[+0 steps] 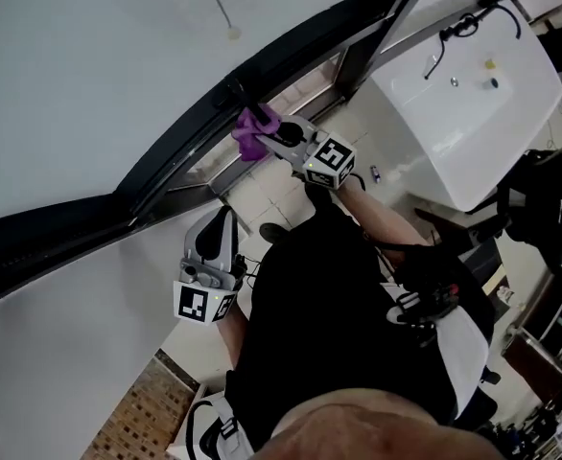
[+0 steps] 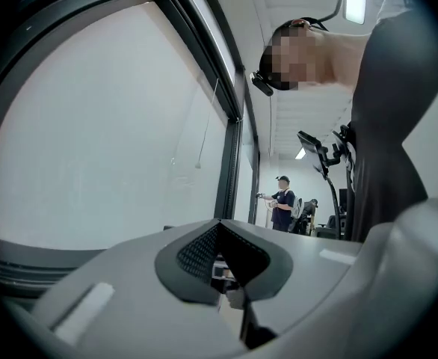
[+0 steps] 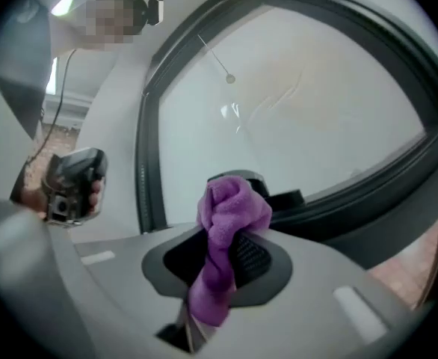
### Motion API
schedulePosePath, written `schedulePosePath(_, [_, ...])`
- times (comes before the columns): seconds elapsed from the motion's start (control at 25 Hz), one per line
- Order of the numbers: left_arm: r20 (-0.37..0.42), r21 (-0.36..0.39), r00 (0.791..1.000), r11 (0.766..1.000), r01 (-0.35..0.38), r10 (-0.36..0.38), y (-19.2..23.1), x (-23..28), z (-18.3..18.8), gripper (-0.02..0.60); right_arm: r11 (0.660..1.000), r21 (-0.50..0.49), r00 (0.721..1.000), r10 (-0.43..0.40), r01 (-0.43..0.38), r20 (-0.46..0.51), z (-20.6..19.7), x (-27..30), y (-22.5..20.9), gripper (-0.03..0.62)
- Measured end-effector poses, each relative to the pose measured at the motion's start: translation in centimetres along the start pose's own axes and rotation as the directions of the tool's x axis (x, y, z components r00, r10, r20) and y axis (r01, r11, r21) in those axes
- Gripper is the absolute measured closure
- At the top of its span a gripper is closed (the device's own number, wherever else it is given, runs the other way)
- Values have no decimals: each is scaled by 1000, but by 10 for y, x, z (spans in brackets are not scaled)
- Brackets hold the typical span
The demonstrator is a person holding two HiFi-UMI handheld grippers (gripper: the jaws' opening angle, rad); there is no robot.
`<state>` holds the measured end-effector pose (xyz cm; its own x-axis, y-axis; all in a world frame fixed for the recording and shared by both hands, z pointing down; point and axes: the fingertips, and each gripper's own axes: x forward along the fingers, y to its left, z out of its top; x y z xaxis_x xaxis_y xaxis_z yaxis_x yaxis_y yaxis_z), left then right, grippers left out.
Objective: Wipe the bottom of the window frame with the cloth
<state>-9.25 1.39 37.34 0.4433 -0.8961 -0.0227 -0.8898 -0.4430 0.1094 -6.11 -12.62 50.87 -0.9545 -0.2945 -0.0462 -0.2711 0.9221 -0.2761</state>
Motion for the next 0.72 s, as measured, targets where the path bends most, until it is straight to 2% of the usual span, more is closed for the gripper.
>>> schedulePosePath(0.16, [-15,13,1000,1000,-8,8,-4,-5,0,581,989,-8,983,-143,145,113,20,38,-25,525])
schedulePosePath(0.32, [-22,1,999,999,-35,35,1,-13,-3,581,980,-20,969,-195,200,150,27,53,-38,525])
schedulePosePath(0.48, [-18,-5,999,1000,-31,31,1,-14,-4,581,989,-38,973,-133,142,186,28,44,-28,525])
schedulePosePath(0.64, [-27,0,1000,1000,-15,15,-1,-12,-7,581,994,-63,981,-72,85,182,25,9,-10,525])
schedulePosePath(0.72, [-33,1,999,1000,-10,10,-1,-10,-9,581,999,-43,982,29,-21,187,26,-17,11,525])
